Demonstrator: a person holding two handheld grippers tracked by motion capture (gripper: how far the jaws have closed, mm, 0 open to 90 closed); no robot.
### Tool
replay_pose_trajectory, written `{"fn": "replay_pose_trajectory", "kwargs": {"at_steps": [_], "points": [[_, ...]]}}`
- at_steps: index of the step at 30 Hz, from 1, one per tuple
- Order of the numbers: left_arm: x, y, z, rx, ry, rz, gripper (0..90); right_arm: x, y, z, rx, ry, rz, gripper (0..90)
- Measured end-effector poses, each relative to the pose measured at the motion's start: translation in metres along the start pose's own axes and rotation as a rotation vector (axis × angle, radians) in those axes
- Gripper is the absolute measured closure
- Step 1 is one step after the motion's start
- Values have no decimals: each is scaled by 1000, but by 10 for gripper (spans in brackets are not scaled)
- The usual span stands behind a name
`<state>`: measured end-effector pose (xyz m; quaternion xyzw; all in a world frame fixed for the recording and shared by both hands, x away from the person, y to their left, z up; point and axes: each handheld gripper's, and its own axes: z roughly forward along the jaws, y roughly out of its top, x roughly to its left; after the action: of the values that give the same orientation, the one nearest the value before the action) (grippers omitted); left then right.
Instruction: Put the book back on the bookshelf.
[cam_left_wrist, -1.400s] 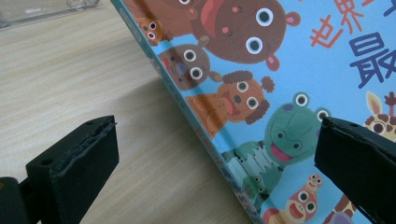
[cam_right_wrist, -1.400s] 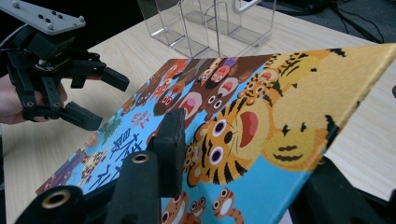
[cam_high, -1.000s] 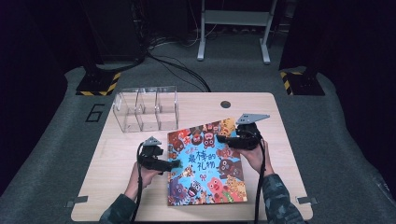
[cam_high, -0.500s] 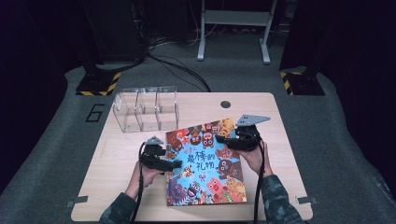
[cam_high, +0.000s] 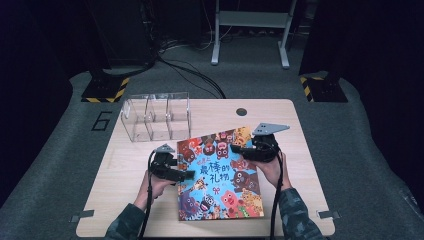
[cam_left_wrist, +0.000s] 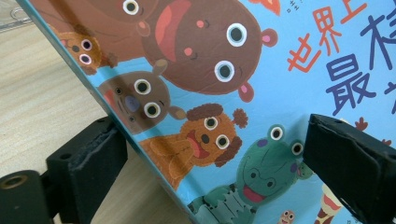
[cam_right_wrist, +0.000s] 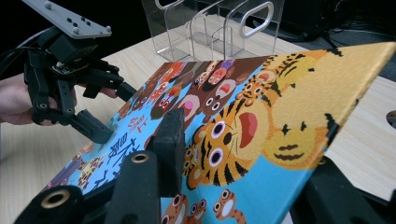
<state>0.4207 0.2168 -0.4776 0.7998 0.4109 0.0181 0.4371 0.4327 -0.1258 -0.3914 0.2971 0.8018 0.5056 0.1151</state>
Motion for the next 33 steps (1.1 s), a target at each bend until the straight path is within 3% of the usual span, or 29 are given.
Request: {"fn": "replay_pose_trajectory", "kwargs": {"at_steps": [9, 15, 24, 33], "points": [[3, -1, -5, -17, -8, -15, 156, -4, -4, 1, -1, 11, 42, 582], [6, -4, -7, -44, -12, -20, 204, -7, -5, 2, -1, 21, 46, 583], [9, -6, -10, -39, -21, -19, 226, -10, -4, 6, 26, 26, 84, 584], [13, -10, -14, -74, -11, -27, 259, -11, -4, 11, 42, 31, 121, 579]]}}
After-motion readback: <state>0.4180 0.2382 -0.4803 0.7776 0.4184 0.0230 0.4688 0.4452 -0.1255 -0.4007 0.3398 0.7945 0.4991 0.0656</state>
